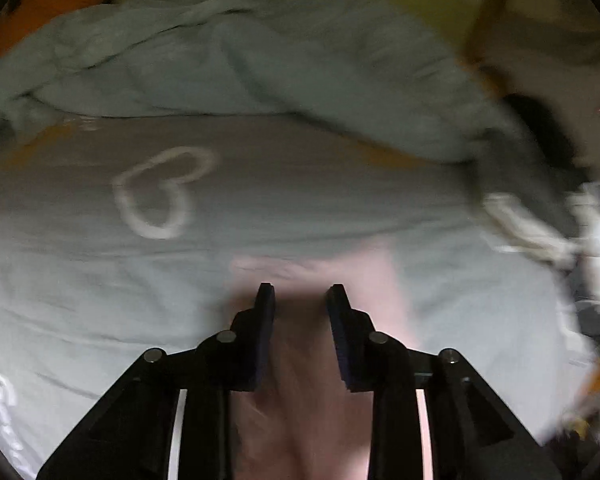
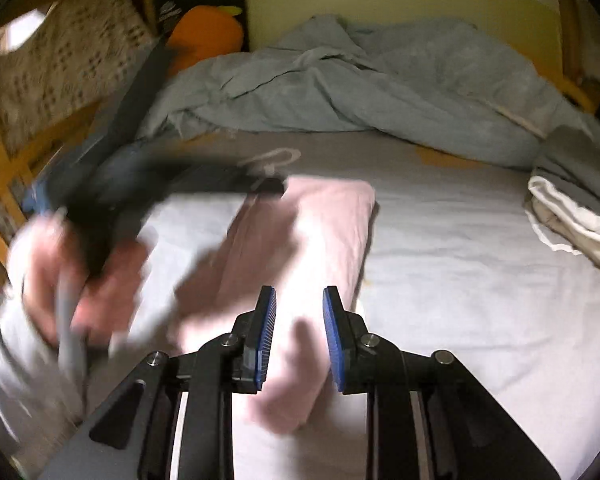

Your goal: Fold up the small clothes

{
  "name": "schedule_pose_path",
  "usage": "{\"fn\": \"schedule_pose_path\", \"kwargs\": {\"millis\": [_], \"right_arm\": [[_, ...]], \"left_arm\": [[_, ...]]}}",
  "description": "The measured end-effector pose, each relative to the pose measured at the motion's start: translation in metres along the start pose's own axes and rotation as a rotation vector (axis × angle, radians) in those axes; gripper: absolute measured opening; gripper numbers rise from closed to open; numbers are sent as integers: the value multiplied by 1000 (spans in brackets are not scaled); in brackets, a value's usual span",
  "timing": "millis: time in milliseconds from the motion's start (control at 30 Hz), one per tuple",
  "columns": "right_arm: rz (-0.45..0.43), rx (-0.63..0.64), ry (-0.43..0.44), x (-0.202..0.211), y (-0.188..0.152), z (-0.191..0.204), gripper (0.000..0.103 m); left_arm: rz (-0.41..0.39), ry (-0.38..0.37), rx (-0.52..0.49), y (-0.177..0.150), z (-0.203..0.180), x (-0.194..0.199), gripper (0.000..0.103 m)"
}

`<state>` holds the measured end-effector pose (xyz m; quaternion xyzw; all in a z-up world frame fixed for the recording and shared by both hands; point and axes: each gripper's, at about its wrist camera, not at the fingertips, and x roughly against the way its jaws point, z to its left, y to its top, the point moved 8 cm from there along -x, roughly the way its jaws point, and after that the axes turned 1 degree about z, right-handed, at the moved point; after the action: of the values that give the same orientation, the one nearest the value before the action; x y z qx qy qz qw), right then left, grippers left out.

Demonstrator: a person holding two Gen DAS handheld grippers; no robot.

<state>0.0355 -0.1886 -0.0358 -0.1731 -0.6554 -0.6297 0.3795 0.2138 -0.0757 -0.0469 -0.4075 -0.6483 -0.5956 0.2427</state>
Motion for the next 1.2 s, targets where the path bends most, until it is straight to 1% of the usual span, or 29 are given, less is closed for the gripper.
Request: {"fn": "schedule_pose_path", "kwargs": {"millis": [33, 67, 100, 133, 167, 200, 267, 300, 333, 400, 433, 467, 500, 533, 567, 600, 633, 667, 700, 767, 800, 833, 867, 933, 1000, 1067, 1100, 1167, 1200], "right_arm": [[38, -9, 21, -9, -10, 2, 25], [98, -35, 48, -24, -25, 1, 24], [110, -51, 40, -29, -33, -2, 24], [100, -52, 38, -30, -37, -4, 24], [105, -46, 53, -29, -37, -4, 24], [127, -60, 67, -28, -36, -5, 24], [155, -98, 105, -24, -39, -8, 25], [164, -97, 113, -22, -42, -9, 25], [176, -93, 120, -19, -46, -10, 25], [210, -105, 148, -12, -55, -10, 25], [199, -114, 154, -7, -54, -11, 26], [173, -120, 139, -3, -50, -15, 26], [146, -119, 106, 0, -44, -21, 28], [127, -117, 74, 3, -38, -26, 41], [107, -125, 47, 5, -30, -33, 50], [77, -147, 35, 8, -21, -40, 62], [53, -164, 38, 10, -14, -44, 63], [42, -179, 48, 12, -4, -49, 63], [40, -189, 57, 11, 3, -51, 63], [37, -216, 104, 7, 17, -57, 63], [45, -241, 133, 0, 24, -59, 63], [60, -270, 162, -6, 25, -61, 63], [81, -309, 210, -15, 25, -63, 63], [121, -392, 284, -32, 20, -66, 63], [153, -451, 329, -49, 10, -66, 63], [183, -482, 342, -65, -2, -64, 63], [192, -488, 349, -71, -5, -62, 63], [214, -494, 390, -84, -11, -54, 63], [220, -496, 405, -90, -13, -52, 63]], "left_arm": [[47, 54, 32, -2, 9, -15, 26], [87, 45, 62, -5, 15, -29, 24], [125, 35, 81, -8, 19, -40, 24], [146, 16, 100, -12, 23, -48, 25], [136, -2, 113, -12, 25, -48, 25], [127, -6, 107, -13, 25, -45, 25], [101, 19, 70, -14, 24, -35, 24], [83, 27, 59, -14, 25, -29, 24], [66, 13, 58, -14, 27, -20, 24], [33, -53, 67, -16, 28, 4, 24], [16, -94, 71, -18, 29, 18, 26], [5, -130, 73, -22, 29, 30, 37], [-1, -160, 75, -28, 29, 42, 52], [1, -178, 78, -33, 27, 51, 58], [13, -196, 79, -41, 26, 58, 65], [28, -228, 84, -45, 23, 62, 68], [51, -283, 96, -52, 18, 65, 71], [74, -332, 121, -57, 16, 65, 75], [97, -373, 158, -63, 17, 64, 77], [150, -440, 245, -79, 19, 56, 77], [173, -459, 284, -84, 21, 50, 77], [188, -462, 325, -91, 25, 43, 77], [199, -462, 360, -96, 29, 36, 77], [224, -488, 412, -105, 32, 27, 77], [209, -505, 419, -106, 32, 26, 77], [192, -514, 396, -105, 27, 26, 77], [189, -521, 384, -104, 23, 24, 77], [180, -521, 356, -102, 16, 18, 76], [169, -509, 337, -101, 14, 16, 57]]}}
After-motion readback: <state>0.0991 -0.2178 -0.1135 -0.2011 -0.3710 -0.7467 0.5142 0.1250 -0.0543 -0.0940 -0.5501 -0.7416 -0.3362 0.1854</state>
